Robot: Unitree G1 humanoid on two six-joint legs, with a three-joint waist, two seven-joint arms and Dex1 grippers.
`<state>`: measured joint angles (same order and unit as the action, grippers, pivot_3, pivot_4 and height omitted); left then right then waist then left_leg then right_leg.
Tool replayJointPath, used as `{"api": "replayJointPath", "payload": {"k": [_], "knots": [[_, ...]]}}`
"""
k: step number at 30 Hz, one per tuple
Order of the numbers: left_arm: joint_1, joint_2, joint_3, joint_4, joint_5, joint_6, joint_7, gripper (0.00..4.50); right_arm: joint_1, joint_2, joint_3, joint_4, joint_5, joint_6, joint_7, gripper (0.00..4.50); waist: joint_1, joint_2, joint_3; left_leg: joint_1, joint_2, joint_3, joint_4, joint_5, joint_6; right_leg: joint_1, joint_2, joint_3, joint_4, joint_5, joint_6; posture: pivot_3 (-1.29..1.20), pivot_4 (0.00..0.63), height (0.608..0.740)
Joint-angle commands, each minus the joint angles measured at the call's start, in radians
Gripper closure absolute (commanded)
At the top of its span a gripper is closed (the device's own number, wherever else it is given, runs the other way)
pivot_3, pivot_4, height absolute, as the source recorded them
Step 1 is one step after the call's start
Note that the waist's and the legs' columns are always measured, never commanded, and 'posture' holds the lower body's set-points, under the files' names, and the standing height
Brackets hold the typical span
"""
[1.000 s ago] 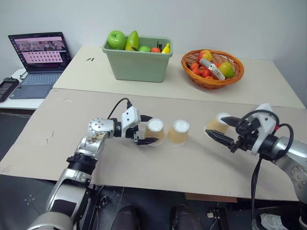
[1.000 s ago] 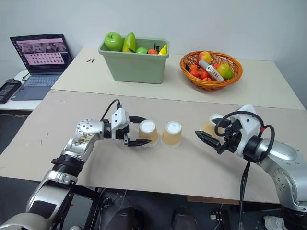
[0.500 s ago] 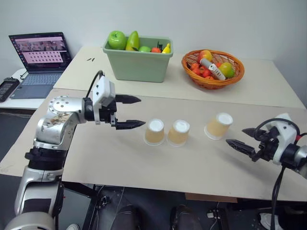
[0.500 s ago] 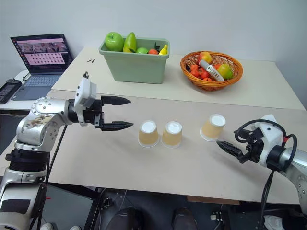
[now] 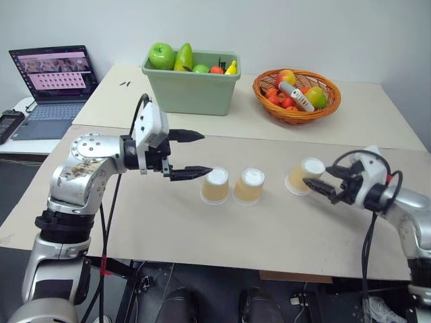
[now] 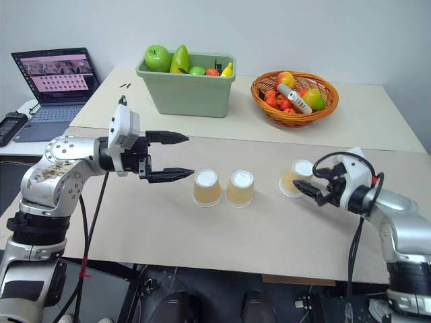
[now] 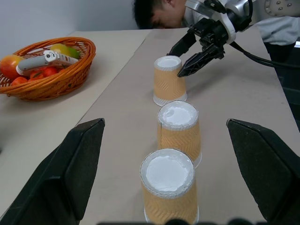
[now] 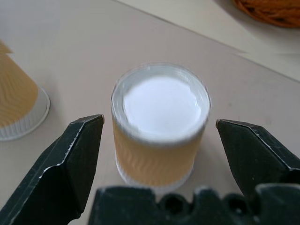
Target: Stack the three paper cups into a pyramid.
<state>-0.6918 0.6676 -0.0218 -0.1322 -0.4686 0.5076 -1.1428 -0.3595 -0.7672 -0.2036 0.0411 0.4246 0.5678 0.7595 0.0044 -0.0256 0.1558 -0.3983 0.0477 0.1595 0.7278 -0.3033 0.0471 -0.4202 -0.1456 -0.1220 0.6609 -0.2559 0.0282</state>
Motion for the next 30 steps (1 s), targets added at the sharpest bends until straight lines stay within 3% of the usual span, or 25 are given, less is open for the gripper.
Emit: {"api": "replayJointPath", "payload": {"k": [1,12,18,26,30], "knots": [[-0.015,0.01,0.016,-0.041,-0.016,0.01,0.018,0.07,-0.057,0.006,0.0,0.042,-0.02,-0.045,0.005,0.0,0.002,0.0,0.0,0.0,0.0,0.0,0.0,0.0,0.0,0.0,0.0,0.0,0.0,0.0,0.0,0.0,0.15,0.737],[-0.006,0.02,0.014,-0.049,-0.011,0.01,0.038,0.07,-0.082,0.022,-0.006,0.063,-0.018,-0.047,0.014,0.0,0.002,0.0,0.0,-0.001,0.0,0.0,0.0,0.0,0.0,0.0,0.0,0.0,-0.001,0.0,0.0,0.0,0.15,0.737],[-0.017,0.017,0.011,-0.035,-0.004,0.003,0.044,0.0,-0.091,0.026,-0.013,0.058,-0.01,-0.046,0.014,1.76,0.001,0.0,0.0,-0.001,0.0,0.001,0.0,0.0,0.0,0.0,0.0,0.0,-0.001,0.0,0.0,0.0,0.15,0.737],[-0.014,0.021,0.022,-0.033,-0.008,0.01,0.055,0.0,-0.124,0.018,-0.015,0.039,-0.01,-0.047,0.014,1.79,0.001,0.0,0.0,-0.001,0.0,0.001,0.0,0.0,0.0,0.0,0.0,0.0,-0.001,0.0,0.0,0.0,0.15,0.737],[0.032,0.023,0.036,-0.045,-0.011,0.011,0.078,0.0,-0.27,-0.015,-0.006,-0.046,0.074,0.022,0.099,1.79,-0.012,0.004,0.003,0.0,0.0,0.001,0.0,0.0,0.0,-0.001,0.0,0.001,0.0,0.0,0.0,0.0,0.15,0.737]]}}
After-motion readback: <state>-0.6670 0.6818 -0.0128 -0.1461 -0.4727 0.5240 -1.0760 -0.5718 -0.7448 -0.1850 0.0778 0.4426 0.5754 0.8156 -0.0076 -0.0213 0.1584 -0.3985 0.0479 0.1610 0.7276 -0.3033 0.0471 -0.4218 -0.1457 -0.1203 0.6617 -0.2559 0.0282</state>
